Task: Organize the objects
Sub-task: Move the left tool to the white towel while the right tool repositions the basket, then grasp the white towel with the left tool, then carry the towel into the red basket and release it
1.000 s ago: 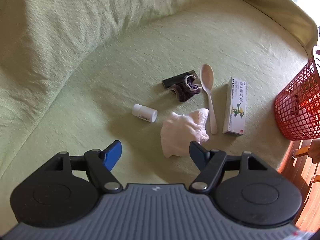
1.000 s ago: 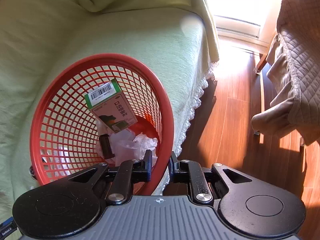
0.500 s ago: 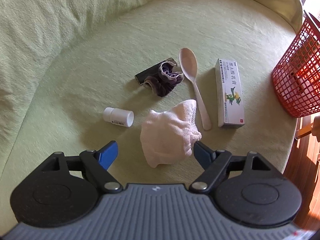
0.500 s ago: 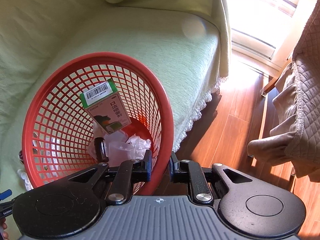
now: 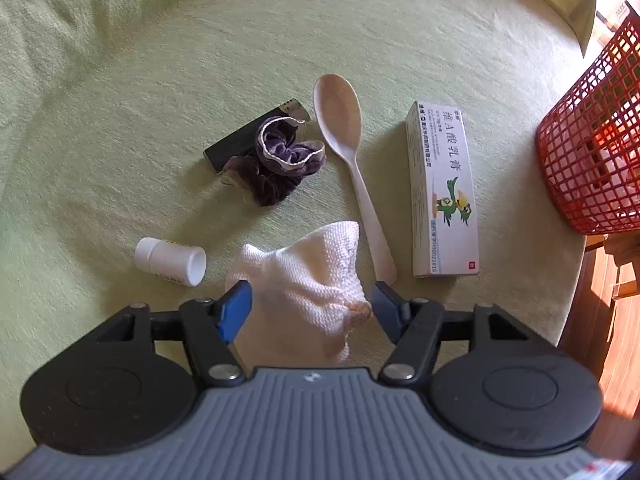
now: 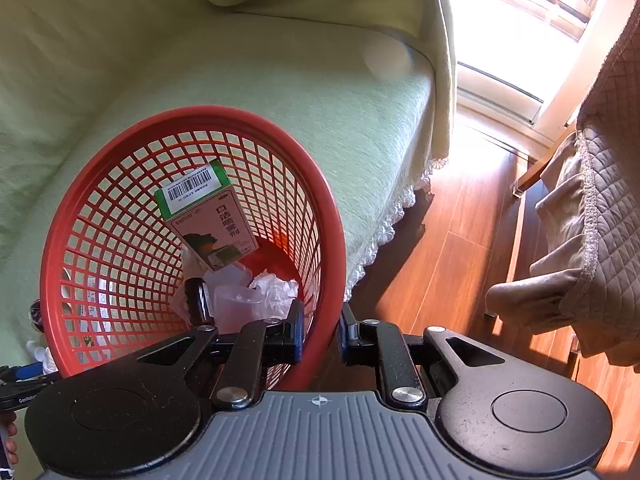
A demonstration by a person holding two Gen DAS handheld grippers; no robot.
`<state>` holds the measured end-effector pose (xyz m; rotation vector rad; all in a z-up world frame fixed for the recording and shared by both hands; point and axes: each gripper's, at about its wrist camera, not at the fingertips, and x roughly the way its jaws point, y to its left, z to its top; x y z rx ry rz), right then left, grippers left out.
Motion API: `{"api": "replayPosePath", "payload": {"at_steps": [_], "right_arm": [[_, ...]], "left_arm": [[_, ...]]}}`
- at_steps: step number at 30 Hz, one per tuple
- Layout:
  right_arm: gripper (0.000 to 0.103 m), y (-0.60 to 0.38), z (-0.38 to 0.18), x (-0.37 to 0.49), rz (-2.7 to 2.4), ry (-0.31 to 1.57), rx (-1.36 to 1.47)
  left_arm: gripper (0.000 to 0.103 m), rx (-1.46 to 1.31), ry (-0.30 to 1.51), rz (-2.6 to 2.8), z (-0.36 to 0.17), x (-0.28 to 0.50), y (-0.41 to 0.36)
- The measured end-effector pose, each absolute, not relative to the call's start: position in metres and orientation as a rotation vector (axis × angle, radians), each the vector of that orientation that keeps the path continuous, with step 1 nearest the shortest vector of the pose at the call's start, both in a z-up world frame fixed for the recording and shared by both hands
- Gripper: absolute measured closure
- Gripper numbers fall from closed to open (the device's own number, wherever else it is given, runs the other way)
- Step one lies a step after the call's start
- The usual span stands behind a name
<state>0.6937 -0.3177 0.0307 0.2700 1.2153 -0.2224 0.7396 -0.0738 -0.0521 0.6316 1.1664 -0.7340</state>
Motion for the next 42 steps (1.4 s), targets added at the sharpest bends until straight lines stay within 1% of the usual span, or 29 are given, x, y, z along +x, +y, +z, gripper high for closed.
{"api": "replayPosePath", "payload": {"at_steps": [3, 4, 6, 8, 13, 21, 32, 42], "right_arm": [[0.09, -0.317, 0.031, 0.694, -0.223, 1.215, 0.269], [0.09, -0.317, 0.03, 0.694, -0.223, 1.214, 0.268], [0.09, -0.317, 0.031, 0.694, -0.225, 1.216, 0.269], [0.09, -0.317, 0.031, 0.694, -0.226, 1.215, 0.271], [0.09, -0.318, 0.032, 0.692, -0.221, 1.216, 0.273], [0.09, -0.32, 0.033, 0.692, -0.198, 1.22, 0.273], [0.09, -0.322, 0.031, 0.691, -0.182, 1.22, 0.286], [0.09, -0.323, 0.031, 0.691, -0.174, 1.219, 0.301]], "left_arm": [[0.054, 0.636, 1.168, -0.735, -0.053, 0.739, -0.076], [0.061, 0.632, 1.169, -0.734, -0.053, 0.74, -0.076], [0.068, 0.636, 1.168, -0.72, -0.054, 0.741, -0.076], [0.072, 0.635, 1.168, -0.721, -0.053, 0.743, -0.074], [0.087, 0.697, 1.118, -0.738, -0.044, 0.735, -0.075], [0.094, 0.703, 1.088, -0.731, -0.015, 0.73, -0.081], [0.094, 0.65, 1.012, -0.829, 0.06, 0.707, -0.124], [0.094, 0.666, 0.936, -0.994, 0.11, 0.667, -0.173]]}}
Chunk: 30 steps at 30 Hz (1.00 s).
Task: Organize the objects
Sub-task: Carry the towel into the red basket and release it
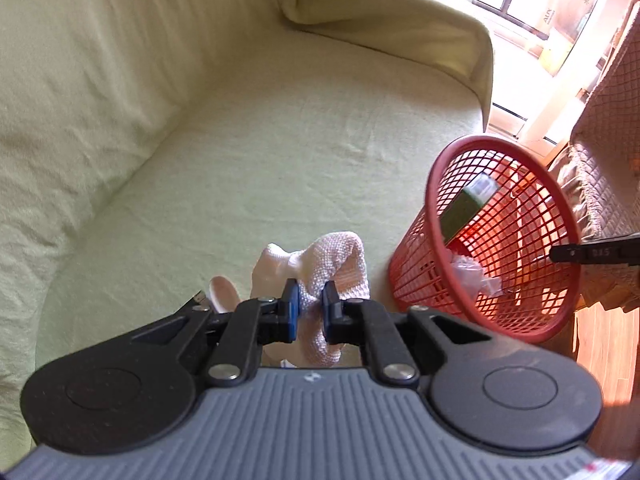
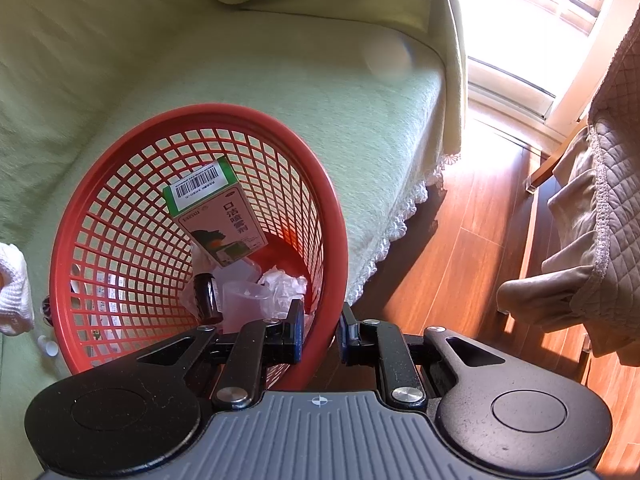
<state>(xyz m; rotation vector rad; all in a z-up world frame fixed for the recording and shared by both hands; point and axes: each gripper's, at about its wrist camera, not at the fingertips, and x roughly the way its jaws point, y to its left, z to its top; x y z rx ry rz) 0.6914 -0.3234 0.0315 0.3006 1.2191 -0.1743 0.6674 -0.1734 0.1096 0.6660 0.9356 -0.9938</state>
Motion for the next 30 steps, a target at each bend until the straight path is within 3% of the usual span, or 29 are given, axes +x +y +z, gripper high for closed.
{"api": "replayPosePath", "payload": {"at_steps": [30], "right_arm": [[0.09, -0.323, 0.036, 0.692, -0.142, 1.209, 0.308]], "left_arm": [[0.096, 0.797, 0.866, -1.254, 0.112, 0.564, -0.247]]}}
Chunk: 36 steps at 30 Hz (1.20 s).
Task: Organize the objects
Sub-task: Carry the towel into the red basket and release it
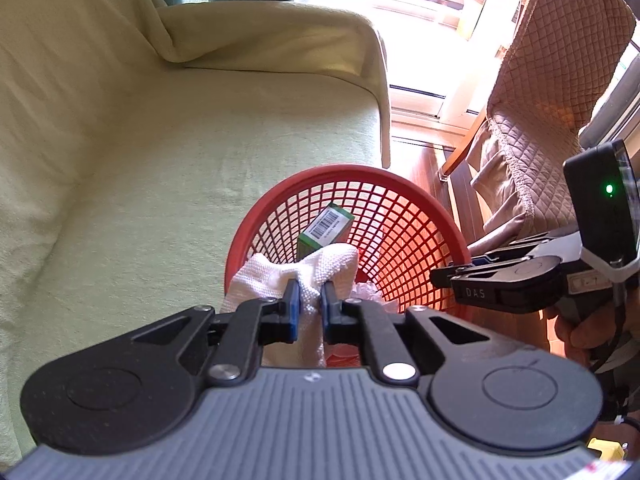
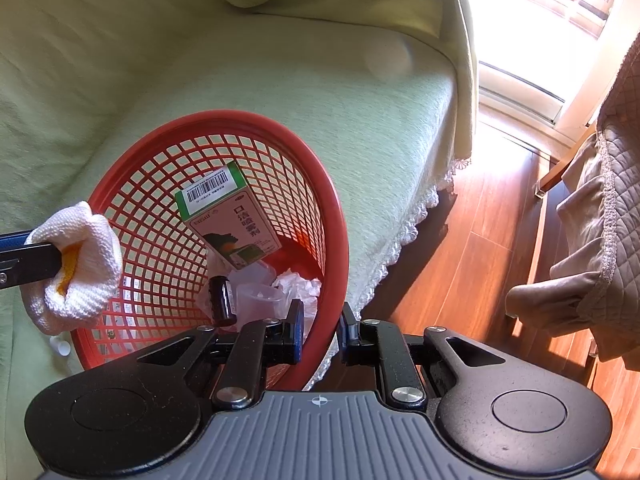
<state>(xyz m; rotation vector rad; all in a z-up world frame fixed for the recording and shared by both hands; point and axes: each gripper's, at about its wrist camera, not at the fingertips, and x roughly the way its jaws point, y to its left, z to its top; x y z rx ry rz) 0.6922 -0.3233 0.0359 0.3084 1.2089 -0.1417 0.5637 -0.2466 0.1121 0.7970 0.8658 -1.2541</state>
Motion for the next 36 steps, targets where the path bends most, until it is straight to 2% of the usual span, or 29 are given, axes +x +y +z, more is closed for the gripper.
{"api": "replayPosePath", "payload": {"at_steps": [12, 17, 21, 29, 36], "right_arm": [[0.09, -0.322, 0.034, 0.691, -0.138, 1.203, 0.313], [0.09, -0.322, 0.034, 0.691, -0.138, 1.204, 0.314], [0.089, -0.321, 0.033, 0.691, -0.142, 1.207, 0.314], [0.089, -0.319, 0.034, 0.69, -0.148, 1.211, 0.309], [0.09, -0.321, 0.03, 0.69, -0.16, 1.224, 0.301]], "left_arm": [[0.096, 0.841, 0.862, -1.283, 0.097, 0.545, -0.261], [0.092, 0.858, 0.886, -1.268, 0.083, 0.547, -0.261], [0.078, 0.866, 0.888, -1.251, 0.079, 0.549, -0.26], [0.069, 0.843, 0.878, -1.256, 0.087, 0.556, -0.251], [0.055, 0.771, 0.807, -1.187, 0.107, 0.587, -0.207]]}}
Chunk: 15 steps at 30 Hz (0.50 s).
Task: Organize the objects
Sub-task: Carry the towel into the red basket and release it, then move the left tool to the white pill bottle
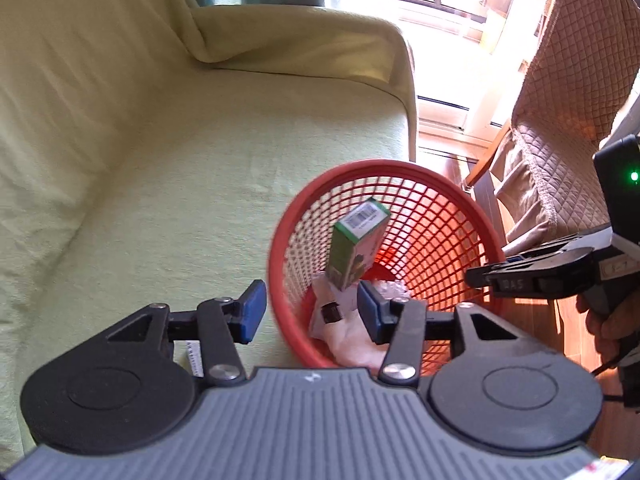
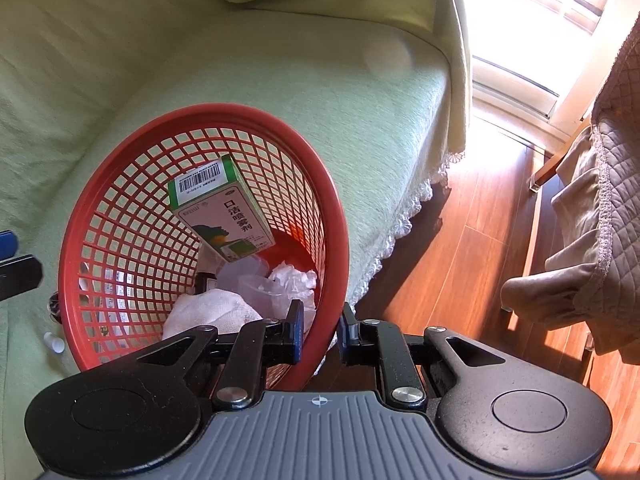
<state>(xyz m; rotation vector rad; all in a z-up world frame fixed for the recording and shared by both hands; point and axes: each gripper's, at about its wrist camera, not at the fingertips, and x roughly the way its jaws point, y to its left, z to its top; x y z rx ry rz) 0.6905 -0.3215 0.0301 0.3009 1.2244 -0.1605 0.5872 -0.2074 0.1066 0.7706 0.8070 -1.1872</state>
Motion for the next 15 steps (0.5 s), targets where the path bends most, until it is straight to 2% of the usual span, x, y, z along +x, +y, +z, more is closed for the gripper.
{"api": "replayPosePath", "payload": {"at_steps": [3, 6, 15], "right_arm": [[0.089, -0.319, 0.03, 0.691, -0.164, 1.229, 0.287], [0.089, -0.319, 0.03, 0.691, -0.163, 1.237, 0.276], [0.089, -0.314, 0.029, 0.696, -0.176, 1.271, 0.23]], "left_arm": [[0.049, 0.728, 0.806, -1.107, 0.11, 0.616, -0.177], [0.035, 0.722, 0.815, -1.005, 0.108, 0.651, -0.149], [0.03, 0.805, 0.906, -0.753, 0.054, 0.734, -0.069]]}}
